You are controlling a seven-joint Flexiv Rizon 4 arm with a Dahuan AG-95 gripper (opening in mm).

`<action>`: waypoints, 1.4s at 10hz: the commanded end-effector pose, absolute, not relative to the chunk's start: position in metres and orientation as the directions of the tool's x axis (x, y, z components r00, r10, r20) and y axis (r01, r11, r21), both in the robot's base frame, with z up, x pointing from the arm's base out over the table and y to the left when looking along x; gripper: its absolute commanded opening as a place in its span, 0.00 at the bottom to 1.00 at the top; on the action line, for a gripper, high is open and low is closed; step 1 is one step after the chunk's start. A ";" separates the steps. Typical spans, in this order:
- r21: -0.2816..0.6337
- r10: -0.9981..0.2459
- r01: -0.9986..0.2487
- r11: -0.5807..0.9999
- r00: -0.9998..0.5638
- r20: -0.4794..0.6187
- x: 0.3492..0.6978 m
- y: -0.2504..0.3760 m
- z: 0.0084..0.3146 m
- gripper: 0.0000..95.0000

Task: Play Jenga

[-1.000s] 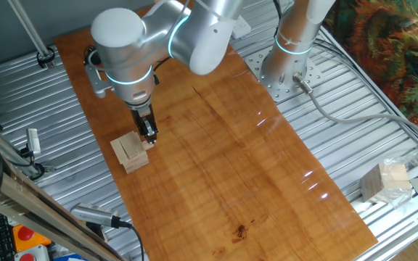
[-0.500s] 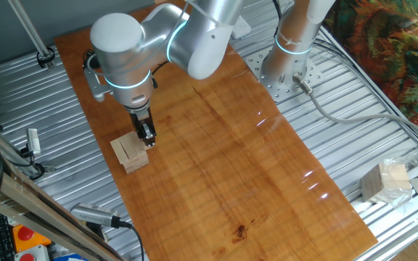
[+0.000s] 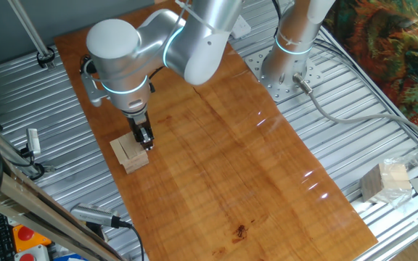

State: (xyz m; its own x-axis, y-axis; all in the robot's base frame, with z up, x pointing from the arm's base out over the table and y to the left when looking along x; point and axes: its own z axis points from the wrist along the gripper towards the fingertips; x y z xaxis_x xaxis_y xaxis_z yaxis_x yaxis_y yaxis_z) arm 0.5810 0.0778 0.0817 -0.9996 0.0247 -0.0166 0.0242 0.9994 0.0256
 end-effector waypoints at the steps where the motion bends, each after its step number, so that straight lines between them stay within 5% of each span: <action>1: 0.022 0.021 0.020 1.000 -1.000 -0.015 0.581 0.078 0.082 0.40; 14: 0.019 0.022 0.022 1.000 -1.000 -0.016 0.578 0.077 0.069 0.40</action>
